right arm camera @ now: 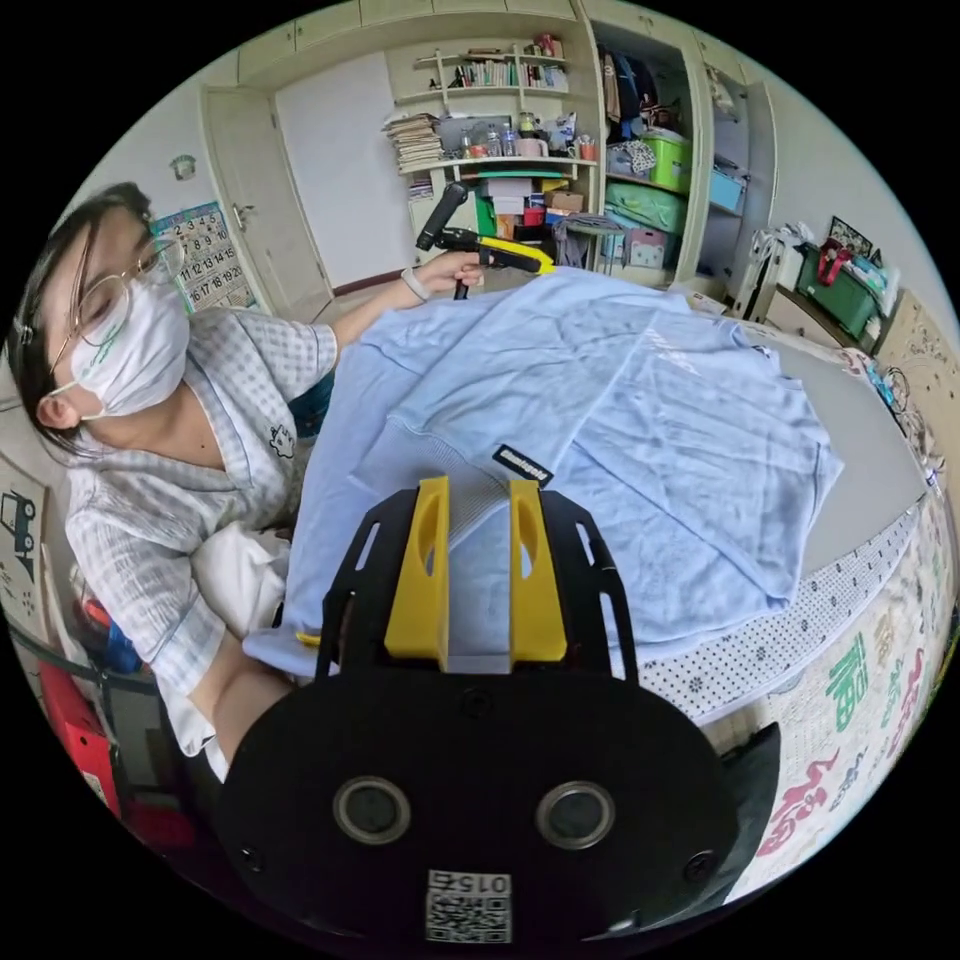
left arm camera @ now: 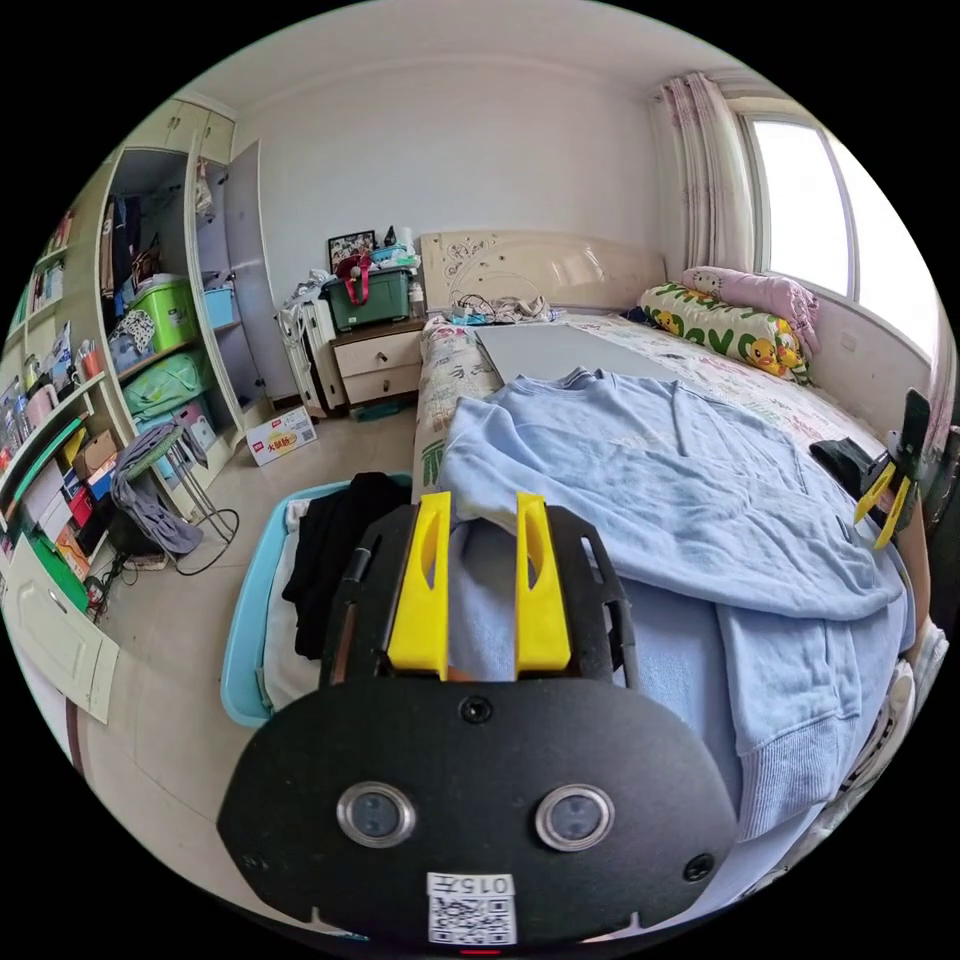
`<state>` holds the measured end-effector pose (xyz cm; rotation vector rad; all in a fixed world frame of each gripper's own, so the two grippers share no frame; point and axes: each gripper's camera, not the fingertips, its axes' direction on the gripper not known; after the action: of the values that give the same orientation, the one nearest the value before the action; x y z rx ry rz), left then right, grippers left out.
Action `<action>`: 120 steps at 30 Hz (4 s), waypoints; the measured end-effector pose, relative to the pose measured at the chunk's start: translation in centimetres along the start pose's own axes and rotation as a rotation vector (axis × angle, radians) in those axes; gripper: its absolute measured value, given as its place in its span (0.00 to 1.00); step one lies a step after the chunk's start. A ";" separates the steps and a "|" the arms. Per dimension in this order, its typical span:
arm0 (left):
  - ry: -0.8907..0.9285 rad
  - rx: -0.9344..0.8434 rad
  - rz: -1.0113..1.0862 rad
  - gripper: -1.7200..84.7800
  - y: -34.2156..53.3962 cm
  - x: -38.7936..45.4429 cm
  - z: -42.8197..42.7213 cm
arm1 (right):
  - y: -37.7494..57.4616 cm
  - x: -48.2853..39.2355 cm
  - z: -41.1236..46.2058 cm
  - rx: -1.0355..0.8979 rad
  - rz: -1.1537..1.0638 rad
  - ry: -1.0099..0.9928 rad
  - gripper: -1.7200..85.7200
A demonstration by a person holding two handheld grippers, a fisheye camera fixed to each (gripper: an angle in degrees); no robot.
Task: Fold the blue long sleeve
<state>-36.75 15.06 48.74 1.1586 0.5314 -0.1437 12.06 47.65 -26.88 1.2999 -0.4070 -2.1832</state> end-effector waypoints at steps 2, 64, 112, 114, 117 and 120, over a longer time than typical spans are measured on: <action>-0.002 -0.003 0.001 0.14 0.2 0.2 0.1 | -0.5 -0.6 -0.2 -0.002 -0.024 0.052 0.11; -0.217 -0.101 0.053 0.03 -5.1 15.6 -3.5 | -0.2 -12.4 -0.7 -0.094 -0.227 0.093 0.02; 0.111 -0.044 0.229 0.14 1.9 5.8 1.2 | -45.5 27.7 26.4 0.064 0.720 0.272 0.15; 0.084 -0.031 0.246 0.14 2.3 5.5 1.3 | -47.7 30.0 29.2 0.001 0.729 0.321 0.15; 0.100 -0.025 0.228 0.13 2.8 3.9 1.6 | -50.2 31.9 31.9 -0.056 0.711 0.338 0.14; 0.124 -0.037 0.190 0.12 3.1 1.9 2.0 | -52.1 33.1 34.1 -0.086 0.726 0.346 0.08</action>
<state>-33.30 14.80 51.00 1.1807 0.5279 0.1022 -46.21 68.35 -60.71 1.2040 -0.5344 -1.3366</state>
